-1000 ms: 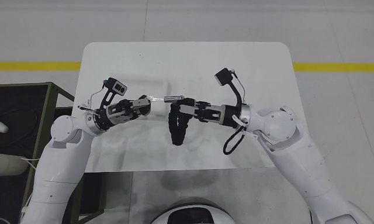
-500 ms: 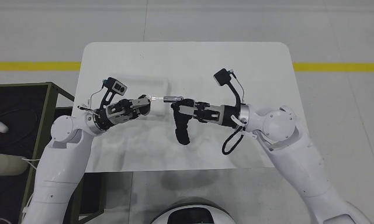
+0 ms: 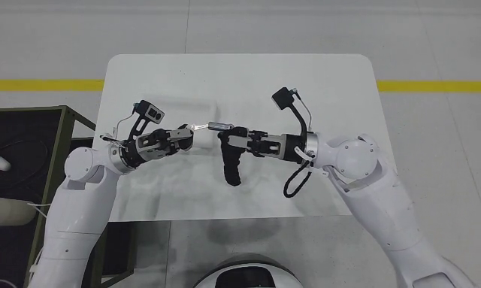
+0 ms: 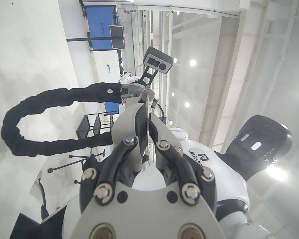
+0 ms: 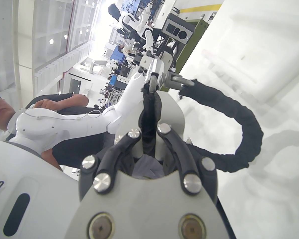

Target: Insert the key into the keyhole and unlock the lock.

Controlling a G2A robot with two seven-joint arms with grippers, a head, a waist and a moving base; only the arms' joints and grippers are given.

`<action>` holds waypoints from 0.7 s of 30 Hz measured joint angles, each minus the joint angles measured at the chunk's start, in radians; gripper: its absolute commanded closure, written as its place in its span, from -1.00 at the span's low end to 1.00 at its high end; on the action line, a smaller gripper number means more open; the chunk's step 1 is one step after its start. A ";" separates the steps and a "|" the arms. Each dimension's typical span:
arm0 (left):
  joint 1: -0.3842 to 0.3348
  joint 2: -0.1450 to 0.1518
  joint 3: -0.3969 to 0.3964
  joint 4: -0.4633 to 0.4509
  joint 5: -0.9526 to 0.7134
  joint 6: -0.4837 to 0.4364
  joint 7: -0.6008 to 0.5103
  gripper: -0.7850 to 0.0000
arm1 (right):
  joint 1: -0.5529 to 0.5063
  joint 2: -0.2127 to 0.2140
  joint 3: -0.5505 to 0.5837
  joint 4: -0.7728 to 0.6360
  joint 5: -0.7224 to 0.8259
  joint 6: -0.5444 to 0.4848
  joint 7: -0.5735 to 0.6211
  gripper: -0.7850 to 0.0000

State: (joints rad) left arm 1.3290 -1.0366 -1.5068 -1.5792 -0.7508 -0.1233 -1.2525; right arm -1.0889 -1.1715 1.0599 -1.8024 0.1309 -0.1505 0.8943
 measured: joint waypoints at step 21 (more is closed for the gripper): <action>-0.003 -0.004 -0.023 0.025 0.021 0.035 -0.003 1.00 | 0.027 -0.006 0.080 0.038 0.073 -0.005 0.104 1.00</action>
State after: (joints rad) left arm 1.3256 -1.0406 -1.5303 -1.5541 -0.7293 -0.0884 -1.2560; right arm -1.0624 -1.1773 1.1399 -1.7645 0.2034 -0.1554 0.9986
